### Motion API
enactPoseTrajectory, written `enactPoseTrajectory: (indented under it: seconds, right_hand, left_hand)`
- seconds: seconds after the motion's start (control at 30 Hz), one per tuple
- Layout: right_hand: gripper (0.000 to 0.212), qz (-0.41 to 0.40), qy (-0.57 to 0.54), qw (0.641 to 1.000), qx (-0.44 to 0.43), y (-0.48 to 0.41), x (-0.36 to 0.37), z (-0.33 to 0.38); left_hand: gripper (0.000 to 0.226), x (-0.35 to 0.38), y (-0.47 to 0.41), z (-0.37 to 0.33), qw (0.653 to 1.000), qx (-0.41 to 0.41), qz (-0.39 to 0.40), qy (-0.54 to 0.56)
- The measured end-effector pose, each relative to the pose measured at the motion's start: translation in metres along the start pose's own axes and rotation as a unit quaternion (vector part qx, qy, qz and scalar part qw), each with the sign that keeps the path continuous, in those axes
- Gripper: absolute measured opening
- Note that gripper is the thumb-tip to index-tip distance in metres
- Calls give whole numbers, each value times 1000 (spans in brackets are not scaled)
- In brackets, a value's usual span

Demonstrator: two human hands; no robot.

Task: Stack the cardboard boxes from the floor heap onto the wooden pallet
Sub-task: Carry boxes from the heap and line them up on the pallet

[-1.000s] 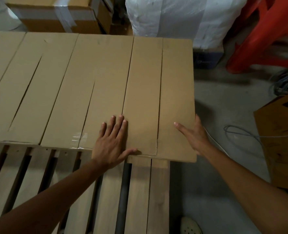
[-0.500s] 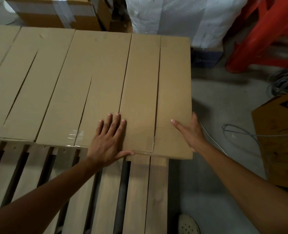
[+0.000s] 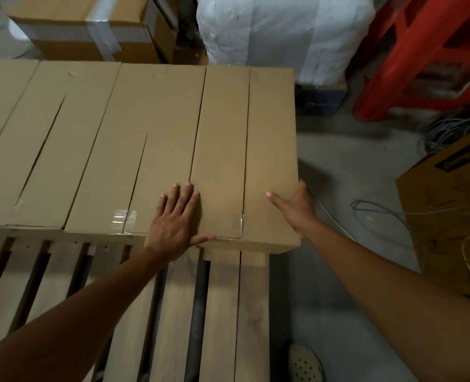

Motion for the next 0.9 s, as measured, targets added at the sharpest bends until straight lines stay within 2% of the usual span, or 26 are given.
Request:
enactPoseTrajectory:
  seconds: [0.2,0.33,0.5,0.6,0.7,0.9]
  right_hand:
    - [116,35,67,997,-3,36,1,4]
    - [117,25,132,989,-54,59,-13,38]
    - [107,29,144,980,-131,126,-34,120]
    - [100,8,119,977,-176,188,-61,176]
    - [97,-21,66,976,-205,266,-103,227]
    - [91,-61,30,968,-240,430,-182,298]
  left_hand:
    - [117,-8,1,2,999,-6,35,31]
    - [113,-44,8,2,998,-19,14,64]
    - [106,-152,33,-23,991,-10,-75,112]
    - [93,-229,65,-40,980,0,-136,145]
    - [86,-303,118,-58,965,16,-189,183]
    - [83,-421,238,-96,945,45,-247,208]
Point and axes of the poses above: each hand's wrist, its own y-axis away from the middle knuckle, its own x-axis out of the palm, z = x × y, the point moved 10 cm from there along -y, towards the middle knuckle, and after that the axes turned 1 degree about y, right-handed, at the moved point
